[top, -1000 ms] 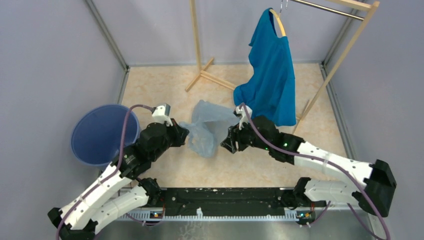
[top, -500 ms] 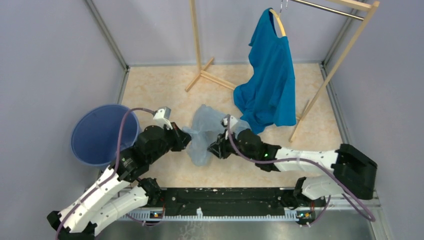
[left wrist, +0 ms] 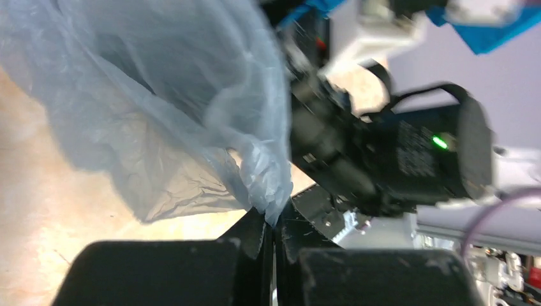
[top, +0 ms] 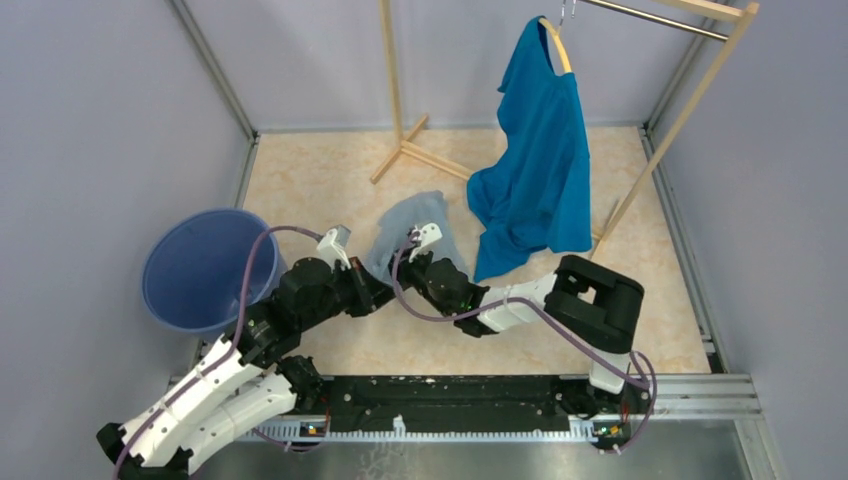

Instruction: Put the trash bags into the trash bin

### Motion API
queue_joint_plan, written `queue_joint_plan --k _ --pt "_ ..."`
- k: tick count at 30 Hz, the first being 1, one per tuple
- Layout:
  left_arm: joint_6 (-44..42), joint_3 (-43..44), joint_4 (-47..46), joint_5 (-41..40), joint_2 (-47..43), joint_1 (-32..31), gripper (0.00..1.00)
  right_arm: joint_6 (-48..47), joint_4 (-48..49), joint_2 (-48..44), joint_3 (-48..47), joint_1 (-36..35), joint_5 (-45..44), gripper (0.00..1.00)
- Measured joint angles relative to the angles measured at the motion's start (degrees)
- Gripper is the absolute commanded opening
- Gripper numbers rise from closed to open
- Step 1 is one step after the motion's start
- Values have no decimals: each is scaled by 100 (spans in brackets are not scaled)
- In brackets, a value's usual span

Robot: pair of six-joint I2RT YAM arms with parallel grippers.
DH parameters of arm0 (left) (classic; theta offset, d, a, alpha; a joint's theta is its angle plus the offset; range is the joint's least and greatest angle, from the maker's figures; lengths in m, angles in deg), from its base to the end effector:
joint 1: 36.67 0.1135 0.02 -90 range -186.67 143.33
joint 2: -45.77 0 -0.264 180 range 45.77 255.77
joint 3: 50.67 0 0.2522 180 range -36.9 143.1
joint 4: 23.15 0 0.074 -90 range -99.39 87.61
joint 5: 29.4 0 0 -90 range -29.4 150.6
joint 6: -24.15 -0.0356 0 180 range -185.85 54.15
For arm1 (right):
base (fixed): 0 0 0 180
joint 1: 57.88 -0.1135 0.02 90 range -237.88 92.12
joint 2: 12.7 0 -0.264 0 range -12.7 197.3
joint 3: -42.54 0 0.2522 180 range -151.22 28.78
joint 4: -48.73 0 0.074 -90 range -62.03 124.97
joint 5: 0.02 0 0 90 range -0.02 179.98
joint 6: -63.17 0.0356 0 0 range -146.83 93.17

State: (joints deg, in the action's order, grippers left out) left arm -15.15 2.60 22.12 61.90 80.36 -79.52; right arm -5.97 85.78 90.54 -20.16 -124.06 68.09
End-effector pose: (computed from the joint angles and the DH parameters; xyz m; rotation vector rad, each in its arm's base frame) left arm 0.1018 -0.0955 0.2951 -0.1352 2.1964 -1.0076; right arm 0.1652 0.3413 0.2000 -0.3628 1.6575 0.8474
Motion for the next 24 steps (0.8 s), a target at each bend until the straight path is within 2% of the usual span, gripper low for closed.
queue_joint_plan --k 4,9,11,15,18,21,24 --pt "105 122 24 203 -225 -76 0 186 356 229 72 310 -251 41" --pt "59 407 116 -411 -197 -76 0 299 328 -442 833 883 -343 42" --pt "-9 404 125 -756 -83 -76 0 267 -129 -1040 1128 1014 -337 43" --pt "-125 407 39 -1416 374 -76 0 116 -1353 -2428 1373 1016 -271 57" --pt "-111 448 22 -1840 811 -74 0 55 -2321 -3340 1447 1054 -184 60" --pt "44 595 251 -2116 1244 -74 0 -24 -3381 -3945 1434 1163 256 69" --pt "334 715 728 -2284 1408 -74 0 -72 -4155 -4142 1434 1198 817 77"
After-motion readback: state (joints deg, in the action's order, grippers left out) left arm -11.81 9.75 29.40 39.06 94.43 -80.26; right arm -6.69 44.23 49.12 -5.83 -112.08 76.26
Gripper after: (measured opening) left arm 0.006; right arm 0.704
